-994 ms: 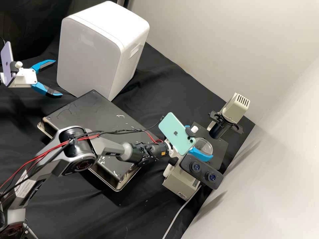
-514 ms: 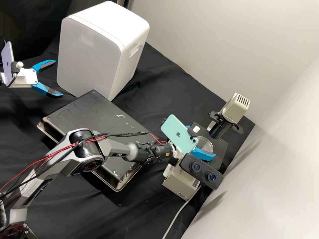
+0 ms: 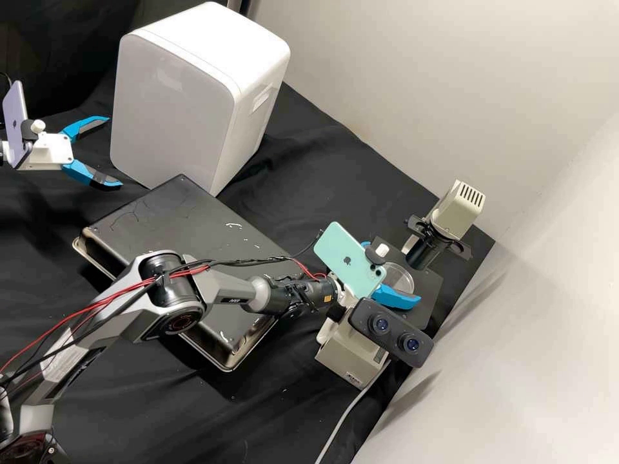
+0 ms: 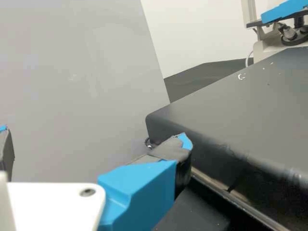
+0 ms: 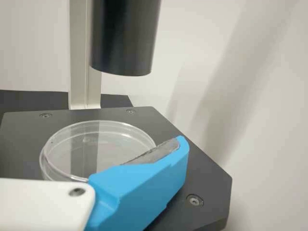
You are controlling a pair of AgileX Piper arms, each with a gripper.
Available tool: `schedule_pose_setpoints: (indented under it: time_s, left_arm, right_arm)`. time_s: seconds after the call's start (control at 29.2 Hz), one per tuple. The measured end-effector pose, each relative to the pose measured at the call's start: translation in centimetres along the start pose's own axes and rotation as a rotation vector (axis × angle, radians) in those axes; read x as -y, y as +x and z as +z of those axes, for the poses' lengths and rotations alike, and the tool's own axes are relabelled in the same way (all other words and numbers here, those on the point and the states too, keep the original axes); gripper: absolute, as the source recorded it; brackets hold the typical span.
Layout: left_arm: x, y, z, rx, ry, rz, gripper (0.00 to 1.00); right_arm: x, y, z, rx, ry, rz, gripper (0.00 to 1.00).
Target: Place the petri dish on the bench
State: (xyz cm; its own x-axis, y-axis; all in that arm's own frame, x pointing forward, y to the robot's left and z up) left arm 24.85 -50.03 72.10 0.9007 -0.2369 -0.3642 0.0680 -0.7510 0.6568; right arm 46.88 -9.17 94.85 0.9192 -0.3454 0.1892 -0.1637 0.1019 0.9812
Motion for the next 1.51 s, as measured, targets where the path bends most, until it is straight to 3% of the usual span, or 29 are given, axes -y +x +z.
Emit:
schedule_pose_setpoints:
  time_s: [0.03, 0.07, 0.24, 0.51, 0.69, 0.96, 1.51]
  left_arm:
    - [0.0, 0.0, 0.0, 0.001, 0.0, 0.0, 1.0]
    - [0.0, 0.0, 0.0, 0.001, 0.001, 0.0, 1.0]
    - [0.0, 0.0, 0.0, 0.001, 0.001, 0.0, 1.0]
    - [0.04, 0.0, 0.0, 0.001, 0.001, -0.002, 1.0]
    - [0.04, 0.0, 0.0, 0.001, 0.001, -0.002, 1.0]
    - [0.04, 0.0, 0.0, 0.001, 0.001, -0.002, 1.0]
    - [0.04, 0.0, 0.0, 0.001, 0.001, -0.002, 1.0]
  right_arm:
    - [0.1, 0.0, 0.1, -0.001, 0.004, -0.001, 1.0]
    - [0.1, 0.1, 0.0, -0.007, 0.007, 0.002, 0.0]
    - [0.6, 0.3, 0.2, -0.033, 0.057, 0.003, 0.0]
    - [1.0, 0.1, 0.2, -0.068, 0.079, -0.002, 0.0]
    - [1.4, -0.3, 0.4, -0.088, 0.073, 0.0, 0.0]
    - [1.6, -1.2, -0.5, -0.121, 0.053, -0.008, 0.0]
    - [2.4, -1.6, -0.7, -0.144, 0.054, -0.007, 0.0]
